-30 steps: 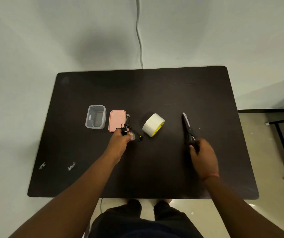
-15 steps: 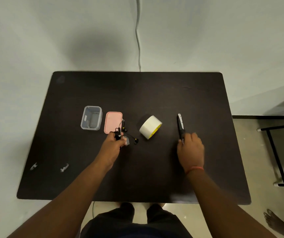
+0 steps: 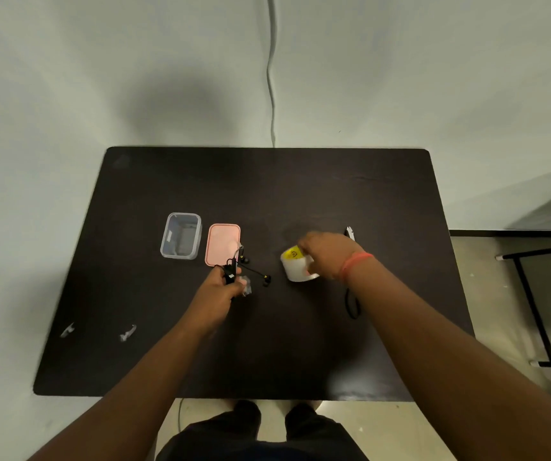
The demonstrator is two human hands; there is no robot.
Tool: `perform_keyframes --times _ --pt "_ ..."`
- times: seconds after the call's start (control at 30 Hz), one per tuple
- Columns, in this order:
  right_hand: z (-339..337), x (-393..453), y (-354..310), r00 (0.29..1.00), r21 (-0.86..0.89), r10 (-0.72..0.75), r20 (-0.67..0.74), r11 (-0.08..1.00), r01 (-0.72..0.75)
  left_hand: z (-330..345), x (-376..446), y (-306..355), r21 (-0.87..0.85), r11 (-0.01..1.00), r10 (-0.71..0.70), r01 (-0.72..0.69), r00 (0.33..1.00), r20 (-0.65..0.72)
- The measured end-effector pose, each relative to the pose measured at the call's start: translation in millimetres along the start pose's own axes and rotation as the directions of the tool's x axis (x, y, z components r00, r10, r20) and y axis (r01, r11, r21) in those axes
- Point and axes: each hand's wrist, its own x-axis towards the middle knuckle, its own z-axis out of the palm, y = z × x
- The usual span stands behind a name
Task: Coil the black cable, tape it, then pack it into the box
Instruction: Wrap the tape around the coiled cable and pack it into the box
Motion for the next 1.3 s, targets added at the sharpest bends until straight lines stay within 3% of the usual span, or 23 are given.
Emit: perform_keyframes --times 0.07,0.27,0.4,0.57,0.67,0.73,0.8,0.83,0.9,0.97,1.03,1.1,1.17,1.27,1.3 --pt "12.8 -10.6 9.6 0.999 0.056 0.046 -0.013 0.997 -0.045 -2.1 -0.7 -0.6 0.021 1.0 0.009 -0.009 1.0 0.002" --pt "57.7 -34.3 23.3 0.934 0.08 0.232 -0.27 0.973 -0.219 -3.0 0.2 -7.7 0.0 1.0 0.0 0.0 1.0 0.008" --pt "79.0 -38.7 18.6 0.927 0.044 0.217 -0.307 0.976 -0.214 -0.1 -2.7 -5.3 -0.032 0.999 -0.004 0.005 1.0 0.008" --pt "68.8 -44.5 8.1 0.903 0.166 0.285 -0.322 0.956 -0.242 1.0 -8.0 4.0 -0.048 0.999 0.008 -0.005 0.999 0.046" --pt "46.2 -52.3 -18.6 0.861 0.485 0.314 -0.4 0.87 -0.092 -1.4 -15.3 13.4 -0.137 0.99 0.032 -0.018 0.994 0.103" --pt "29.6 -60.3 -46.0 0.912 0.738 0.251 -0.326 0.67 0.079 -2.2 -26.1 22.4 -0.145 0.989 0.061 -0.038 0.986 0.153" --pt "19.3 -66.3 -74.0 0.945 0.86 0.178 -0.273 0.486 0.157 -4.9 -41.1 32.4 -0.059 0.995 0.093 -0.083 0.976 0.197" --pt "15.1 -67.2 -83.4 0.934 0.867 0.192 -0.3 0.464 0.183 -8.6 -50.1 39.4 -0.002 0.994 0.108 -0.111 0.969 0.224" --pt "4.8 -67.6 -88.7 0.858 0.802 0.242 -0.453 0.531 0.274 -15.1 -68.0 54.9 0.129 0.977 0.121 -0.167 0.943 0.31" --pt "-8.8 -69.0 -86.3 0.836 0.726 0.1 -0.539 0.557 0.402 -27.9 -83.6 70.8 0.272 0.93 0.121 -0.246 0.906 0.405" --pt "-22.1 -72.6 -88.6 0.872 0.734 -0.131 -0.472 0.49 0.47 -40.7 -97.6 85.9 0.315 0.904 0.105 -0.289 0.864 0.493" --pt "-30.1 -76.0 -96.6 0.876 0.79 -0.254 -0.411 0.381 0.481 -50.5 -109.0 96.4 0.169 0.945 0.147 -0.281 0.824 0.547" --pt "-36.2 -79.2 -111.4 0.867 0.836 -0.25 -0.431 0.25 0.488 -58.1 -119.0 105.3 -0.117 0.965 0.262 -0.236 0.807 0.529" --pt "-41.5 -83.5 -138.1 0.89 0.907 -0.18 -0.419 -0.033 0.42 -61.9 -123.3 114.7 -0.487 0.852 0.441 -0.192 0.764 0.471" --pt "-43.7 -85.3 -145.7 0.908 0.92 -0.151 -0.392 -0.072 0.385 -61.3 -121.5 116.2 -0.557 0.808 0.48 -0.194 0.765 0.429"
